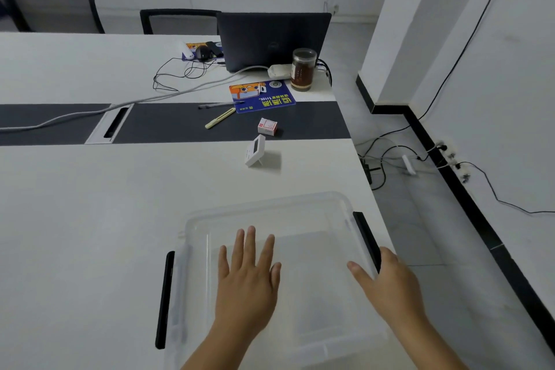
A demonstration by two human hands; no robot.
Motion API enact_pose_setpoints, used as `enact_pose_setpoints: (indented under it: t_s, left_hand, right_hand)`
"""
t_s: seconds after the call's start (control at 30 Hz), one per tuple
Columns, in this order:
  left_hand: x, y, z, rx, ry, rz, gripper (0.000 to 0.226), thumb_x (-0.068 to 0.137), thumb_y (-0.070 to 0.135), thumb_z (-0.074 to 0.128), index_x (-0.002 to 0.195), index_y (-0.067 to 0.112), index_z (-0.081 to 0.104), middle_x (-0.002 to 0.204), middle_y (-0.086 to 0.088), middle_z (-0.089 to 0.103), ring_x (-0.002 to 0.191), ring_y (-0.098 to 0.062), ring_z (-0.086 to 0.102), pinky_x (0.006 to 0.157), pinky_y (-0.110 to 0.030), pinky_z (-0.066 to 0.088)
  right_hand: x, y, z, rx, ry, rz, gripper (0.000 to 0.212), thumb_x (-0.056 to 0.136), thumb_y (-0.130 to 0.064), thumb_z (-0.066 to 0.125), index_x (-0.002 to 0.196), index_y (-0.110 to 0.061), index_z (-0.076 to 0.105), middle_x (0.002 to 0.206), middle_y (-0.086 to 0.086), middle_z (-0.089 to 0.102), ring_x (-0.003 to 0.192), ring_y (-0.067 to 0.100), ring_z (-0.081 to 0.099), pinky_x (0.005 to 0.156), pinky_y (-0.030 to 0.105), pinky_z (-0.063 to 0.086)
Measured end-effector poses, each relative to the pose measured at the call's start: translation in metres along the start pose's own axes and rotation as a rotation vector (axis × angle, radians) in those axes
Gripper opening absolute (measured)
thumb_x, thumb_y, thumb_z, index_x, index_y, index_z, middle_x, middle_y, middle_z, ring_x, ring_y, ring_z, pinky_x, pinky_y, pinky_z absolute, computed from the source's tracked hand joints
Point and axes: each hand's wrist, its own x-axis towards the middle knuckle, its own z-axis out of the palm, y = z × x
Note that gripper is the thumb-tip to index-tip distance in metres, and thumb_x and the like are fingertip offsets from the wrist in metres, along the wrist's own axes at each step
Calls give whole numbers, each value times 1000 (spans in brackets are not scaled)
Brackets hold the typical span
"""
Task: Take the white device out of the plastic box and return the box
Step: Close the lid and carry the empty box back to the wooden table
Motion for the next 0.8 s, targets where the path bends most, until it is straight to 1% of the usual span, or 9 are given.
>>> enact_pose_setpoints:
  t_s: [0.07, 0.3, 0.43, 0.5, 0.57, 0.63, 0.7, 0.77, 0.8]
  left_hand:
    - [0, 1, 1, 5, 3, 1, 49, 93, 39, 5, 121, 22, 42, 122, -13, 62, 122, -22, 30, 105, -36, 1]
    - [0, 1, 1, 9, -9, -4, 50, 93, 39, 4, 122, 22, 41, 123, -14, 61, 124, -23, 28, 105, -36, 0]
    - [-1, -1, 2, -15, -4, -26, 50, 93, 40, 4, 125, 23, 39, 128, -14, 57, 141, -17, -9, 106, -36, -1]
    - [-1, -2, -1, -52, -39, -40, 50, 93, 40, 4, 125, 23, 39, 129, -12, 55, 139, -11, -19, 107, -36, -1]
    - [-2, -2, -3, -47, -52, -41, 50, 93, 41, 4, 124, 23, 39, 129, -11, 55, 141, -16, -8, 110, -35, -4]
    - [-2, -1, -5, -26, -94, -23, 51, 92, 41, 4, 122, 24, 41, 125, -12, 60, 133, -24, 17, 110, -34, -5]
    - [-1, 2, -13, -50, -97, -4, 53, 92, 43, 3, 119, 25, 45, 124, -9, 61, 126, -22, 32, 110, -37, 10]
    - [-1, 0, -21, -84, -54, -25, 59, 88, 48, 7, 125, 24, 46, 137, -3, 47, 135, -21, 31, 113, -37, 23]
    - [-3, -3, -26, -119, -31, -26, 60, 85, 49, 15, 129, 21, 43, 142, -2, 37, 137, -21, 25, 112, -35, 19]
  right_hand:
    - [0, 0, 0, -12, 15, -3, 49, 80, -42, 58, 106, 0, 51, 95, 13, 60, 85, 29, 56, 65, 25, 32]
    - [-1, 0, 1, -72, 44, -36, 46, 81, -42, 57, 101, -1, 51, 93, 13, 61, 72, 23, 47, 61, 26, 32]
    - [-4, 1, 5, -79, 88, -98, 40, 74, -33, 69, 86, 2, 57, 65, 9, 54, 53, 22, 39, 41, 18, 21]
    - [-5, 0, 6, -76, 105, -103, 38, 73, -31, 70, 84, 2, 57, 62, 4, 46, 50, 22, 37, 42, 12, 17]
    - [-6, 0, 6, -79, 92, -90, 37, 78, -33, 64, 89, 1, 55, 67, 3, 45, 55, 24, 40, 42, 16, 20]
    - [-7, -1, 5, -100, 57, -80, 38, 81, -35, 59, 93, 1, 53, 71, 5, 46, 59, 25, 42, 44, 21, 24]
    - [-8, -4, 2, -106, 32, -78, 39, 82, -33, 59, 99, 2, 53, 77, 10, 54, 65, 28, 51, 48, 24, 34]
    - [-8, -5, 3, -120, 70, -133, 46, 83, -35, 53, 107, 4, 53, 94, 20, 65, 82, 36, 63, 61, 34, 52]
    - [-9, -6, 5, -141, 88, -181, 51, 83, -40, 46, 107, 4, 54, 100, 23, 66, 89, 38, 64, 67, 42, 56]
